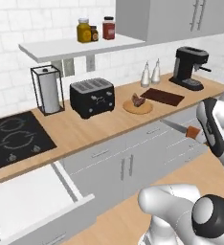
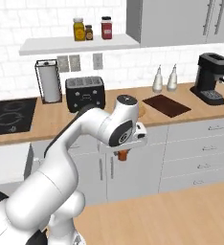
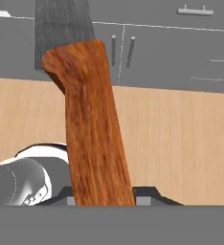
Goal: Pick up the knife from the drawer and place it on the cutting board. Then place the meat from the plate to the cutting board.
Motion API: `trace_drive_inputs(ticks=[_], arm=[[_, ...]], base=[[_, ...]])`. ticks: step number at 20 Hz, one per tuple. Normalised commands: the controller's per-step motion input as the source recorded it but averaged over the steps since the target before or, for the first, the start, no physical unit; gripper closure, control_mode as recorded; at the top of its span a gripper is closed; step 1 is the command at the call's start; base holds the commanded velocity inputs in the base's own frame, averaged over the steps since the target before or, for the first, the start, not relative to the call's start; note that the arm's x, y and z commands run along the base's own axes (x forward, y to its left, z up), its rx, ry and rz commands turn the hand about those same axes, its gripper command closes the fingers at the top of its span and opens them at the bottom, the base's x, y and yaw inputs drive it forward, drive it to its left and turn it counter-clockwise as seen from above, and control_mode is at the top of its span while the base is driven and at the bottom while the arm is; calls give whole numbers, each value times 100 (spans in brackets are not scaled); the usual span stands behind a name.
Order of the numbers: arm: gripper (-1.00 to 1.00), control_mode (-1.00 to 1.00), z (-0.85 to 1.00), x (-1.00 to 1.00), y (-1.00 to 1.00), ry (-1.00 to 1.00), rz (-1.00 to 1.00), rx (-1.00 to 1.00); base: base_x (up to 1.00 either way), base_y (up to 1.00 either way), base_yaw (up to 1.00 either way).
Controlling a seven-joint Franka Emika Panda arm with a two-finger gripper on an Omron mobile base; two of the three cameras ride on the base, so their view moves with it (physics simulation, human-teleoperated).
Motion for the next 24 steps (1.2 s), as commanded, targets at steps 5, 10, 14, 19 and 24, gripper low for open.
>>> trace_drive_inputs(ticks=[5,10,14,19,24], arm=[[100,100,0,0,0,0,0,0],[100,100,0,0,0,0,0,0],[100,100,0,0,0,0,0,0],[100,100,0,0,0,0,0,0],[100,100,0,0,0,0,0,0]], base=[[70,-100,17],[97,-100,20],[86,-100,22],[53,-83,28],[73,-63,25]])
